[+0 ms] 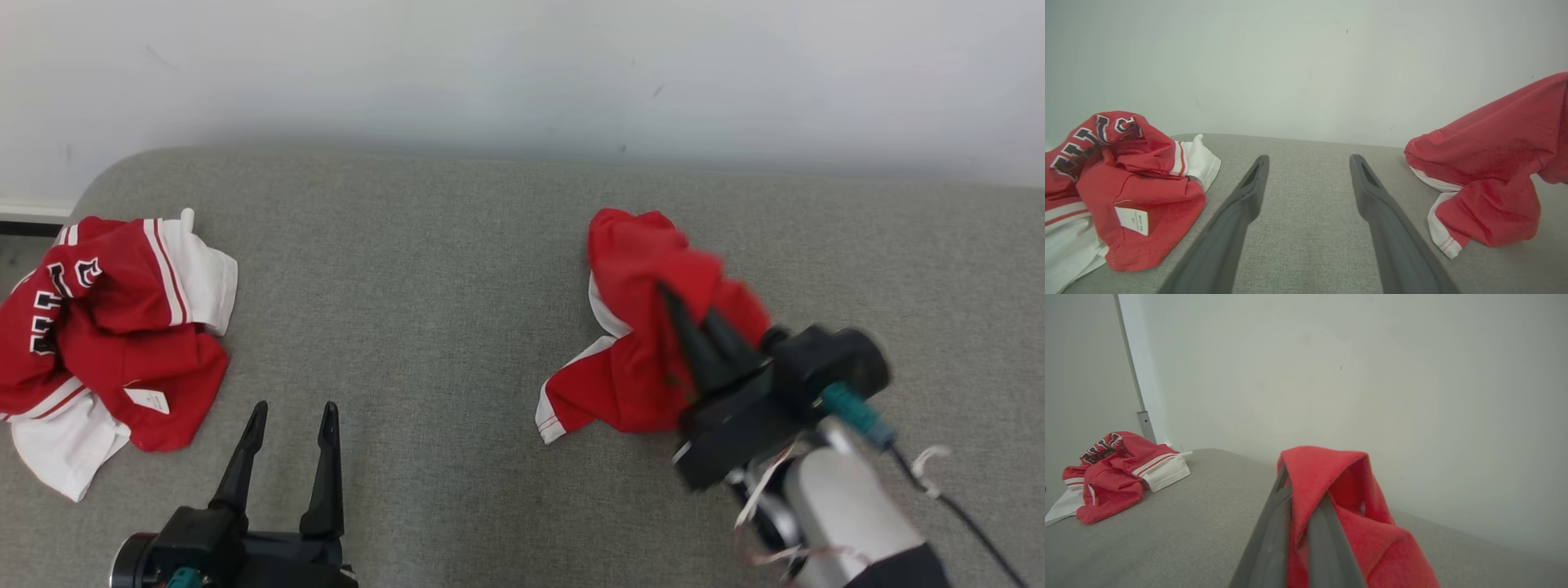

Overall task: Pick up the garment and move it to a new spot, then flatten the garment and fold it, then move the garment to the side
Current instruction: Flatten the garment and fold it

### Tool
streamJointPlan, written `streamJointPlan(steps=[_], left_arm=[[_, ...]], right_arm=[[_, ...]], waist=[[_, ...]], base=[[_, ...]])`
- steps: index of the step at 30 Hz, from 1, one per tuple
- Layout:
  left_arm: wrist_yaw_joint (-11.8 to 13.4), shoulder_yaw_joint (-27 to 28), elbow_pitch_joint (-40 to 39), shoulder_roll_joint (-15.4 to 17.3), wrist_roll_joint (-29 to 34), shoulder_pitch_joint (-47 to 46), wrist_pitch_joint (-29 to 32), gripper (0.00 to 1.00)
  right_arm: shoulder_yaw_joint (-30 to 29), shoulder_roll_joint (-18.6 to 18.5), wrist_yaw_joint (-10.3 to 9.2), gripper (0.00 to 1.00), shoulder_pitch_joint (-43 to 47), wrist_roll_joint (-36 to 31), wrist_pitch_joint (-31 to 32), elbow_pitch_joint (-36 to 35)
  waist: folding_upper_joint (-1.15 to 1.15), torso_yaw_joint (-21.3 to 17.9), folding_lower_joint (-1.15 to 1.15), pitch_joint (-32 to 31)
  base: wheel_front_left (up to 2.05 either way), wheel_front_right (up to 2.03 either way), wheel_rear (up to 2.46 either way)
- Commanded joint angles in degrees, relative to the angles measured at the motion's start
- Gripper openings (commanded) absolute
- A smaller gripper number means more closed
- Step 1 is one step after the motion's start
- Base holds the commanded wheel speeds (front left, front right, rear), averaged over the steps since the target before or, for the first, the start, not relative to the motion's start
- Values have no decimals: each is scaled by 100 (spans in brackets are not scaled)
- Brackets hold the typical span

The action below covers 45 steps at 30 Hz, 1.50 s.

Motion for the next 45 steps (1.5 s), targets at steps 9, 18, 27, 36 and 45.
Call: streamJointPlan(steps=[9,18,27,36,45], left_arm=[[7,-71,31,-40,-85,-169,-21,100],[7,-184,112,-48,-126,-187,-21,100],[7,-97,135,-48,-100,-21,-21,100],[7,59,109,20,13,239,-21,100],[7,191,246,34,188,320,-21,100]], right_arm=[[1422,164,-11,0,1166,243,558,-583],[2099,-161,-11,0,1839,740,1117,349],[1403,-237,-11,100,2225,1177,580,-219],[512,-341,-11,100,2581,966,425,-825],[-46,-166,-11,0,1555,560,-105,929]], waist=[[0,186,0,152],[0,100,0,113],[0,-208,0,-83],[0,-319,0,-367],[0,-276,0,-260]], base=[[0,0,0],[0,0,0],[0,0,0],[0,0,0],[0,0,0]])
